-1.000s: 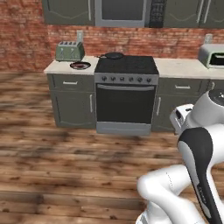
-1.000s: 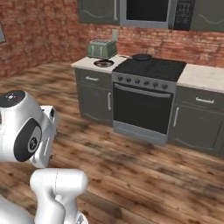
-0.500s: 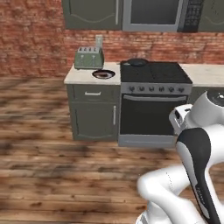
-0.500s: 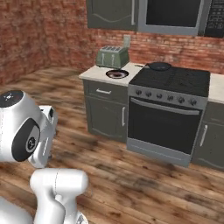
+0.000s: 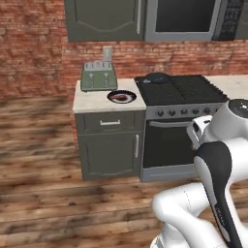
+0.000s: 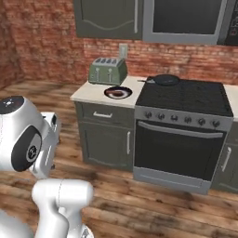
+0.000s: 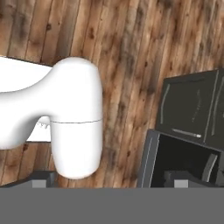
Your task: Place the cold items (mushroom and lime) from the fridge in one tupperware on the dining counter. Place the warm items (kebab skewer and hot dog) in the stove area in another tupperware.
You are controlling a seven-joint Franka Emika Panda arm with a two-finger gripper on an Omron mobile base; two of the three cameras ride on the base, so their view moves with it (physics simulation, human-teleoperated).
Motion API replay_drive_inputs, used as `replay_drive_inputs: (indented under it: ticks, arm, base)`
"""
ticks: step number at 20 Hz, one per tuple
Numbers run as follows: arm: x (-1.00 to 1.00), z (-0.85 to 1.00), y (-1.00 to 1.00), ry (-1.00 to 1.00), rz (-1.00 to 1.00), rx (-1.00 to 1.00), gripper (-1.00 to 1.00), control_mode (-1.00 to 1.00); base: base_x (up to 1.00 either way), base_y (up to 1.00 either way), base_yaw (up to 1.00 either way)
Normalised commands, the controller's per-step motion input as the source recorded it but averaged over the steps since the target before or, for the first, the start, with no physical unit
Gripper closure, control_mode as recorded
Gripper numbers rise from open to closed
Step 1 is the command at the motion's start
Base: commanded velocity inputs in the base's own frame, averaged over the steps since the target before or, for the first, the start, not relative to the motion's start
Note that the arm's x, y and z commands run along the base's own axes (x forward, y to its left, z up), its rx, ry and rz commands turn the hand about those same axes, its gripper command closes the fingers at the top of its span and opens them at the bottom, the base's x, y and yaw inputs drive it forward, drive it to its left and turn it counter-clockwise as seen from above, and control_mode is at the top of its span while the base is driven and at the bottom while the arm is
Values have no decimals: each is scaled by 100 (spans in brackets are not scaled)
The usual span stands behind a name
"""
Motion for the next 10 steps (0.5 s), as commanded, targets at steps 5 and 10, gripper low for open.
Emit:
replay_drive_inputs:
  ticks: [5, 10]
  arm:
    - [0, 0, 0, 0, 0, 0, -100, 100]
    - [0, 0, 0, 0, 0, 0, -100, 100]
  base:
    - [93, 40, -31]
    - [79, 35, -27]
